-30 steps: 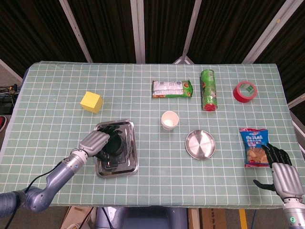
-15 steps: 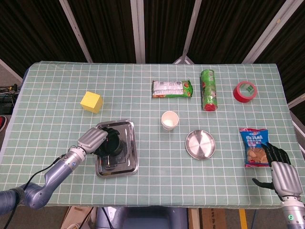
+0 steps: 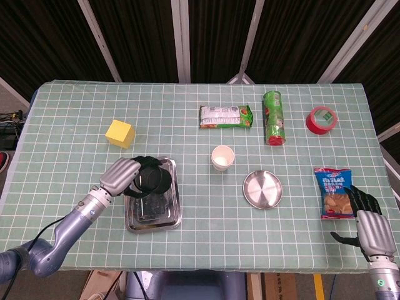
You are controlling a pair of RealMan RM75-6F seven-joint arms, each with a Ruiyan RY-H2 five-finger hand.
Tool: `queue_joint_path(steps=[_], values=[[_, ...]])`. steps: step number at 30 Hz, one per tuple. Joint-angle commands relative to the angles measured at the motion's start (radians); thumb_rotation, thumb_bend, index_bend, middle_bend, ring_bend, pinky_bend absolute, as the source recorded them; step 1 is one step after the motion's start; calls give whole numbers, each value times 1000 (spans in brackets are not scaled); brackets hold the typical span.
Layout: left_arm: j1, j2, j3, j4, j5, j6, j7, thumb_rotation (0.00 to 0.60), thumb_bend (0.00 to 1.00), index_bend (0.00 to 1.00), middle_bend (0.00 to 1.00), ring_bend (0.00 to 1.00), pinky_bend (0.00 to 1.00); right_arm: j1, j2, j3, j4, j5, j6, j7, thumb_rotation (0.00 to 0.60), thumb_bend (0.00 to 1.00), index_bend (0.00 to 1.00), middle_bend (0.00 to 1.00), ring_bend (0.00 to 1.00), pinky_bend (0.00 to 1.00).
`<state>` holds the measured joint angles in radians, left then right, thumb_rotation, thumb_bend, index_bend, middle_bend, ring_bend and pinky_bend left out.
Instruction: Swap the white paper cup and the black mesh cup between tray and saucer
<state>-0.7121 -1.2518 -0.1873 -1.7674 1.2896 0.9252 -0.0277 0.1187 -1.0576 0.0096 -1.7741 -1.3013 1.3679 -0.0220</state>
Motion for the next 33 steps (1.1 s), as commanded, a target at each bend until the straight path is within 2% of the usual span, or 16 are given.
queue_joint_path(steps=[1,7,11,16,20,26,28,31,33], values=[[-21,9,-22,-37,8,-9,3,600,470,315,281,278,424,-2,-1,3,3,-5,-1,2,600,10,0,0,7,0],[-109,-49,-48,-74,-62,-82,102,600,470,318,275,277,424,-3,-4,5,8,-7,-14,-1,600,10,0,0,7,0],[-192,-115,-56,-34,-148,-135,226,600,468,317,266,277,424,-5,-4,11,11,-5,-15,5,600,10,0,0,7,0],[-281,-251,-66,27,-326,-125,352,600,465,316,260,277,421,-12,2,19,15,-5,-10,22,600,10,0,0,8,0],[-331,-322,-53,72,-417,-110,429,600,460,316,252,275,411,-20,9,25,18,-3,-5,42,600,11,0,0,9,0],[-373,-399,-48,123,-501,-91,473,600,440,314,227,262,398,-20,15,25,23,-9,-20,57,600,10,0,0,9,0],[-387,-416,-42,138,-524,-85,493,600,364,296,185,219,356,-21,18,25,23,-9,-25,57,600,10,0,0,9,0],[-412,-423,-31,143,-587,-87,535,600,166,235,64,67,198,-22,22,27,22,-4,-29,62,600,10,0,0,9,0],[-433,-414,-23,134,-643,-98,568,600,81,204,12,6,125,-23,24,29,22,0,-31,63,600,10,0,0,9,0]])
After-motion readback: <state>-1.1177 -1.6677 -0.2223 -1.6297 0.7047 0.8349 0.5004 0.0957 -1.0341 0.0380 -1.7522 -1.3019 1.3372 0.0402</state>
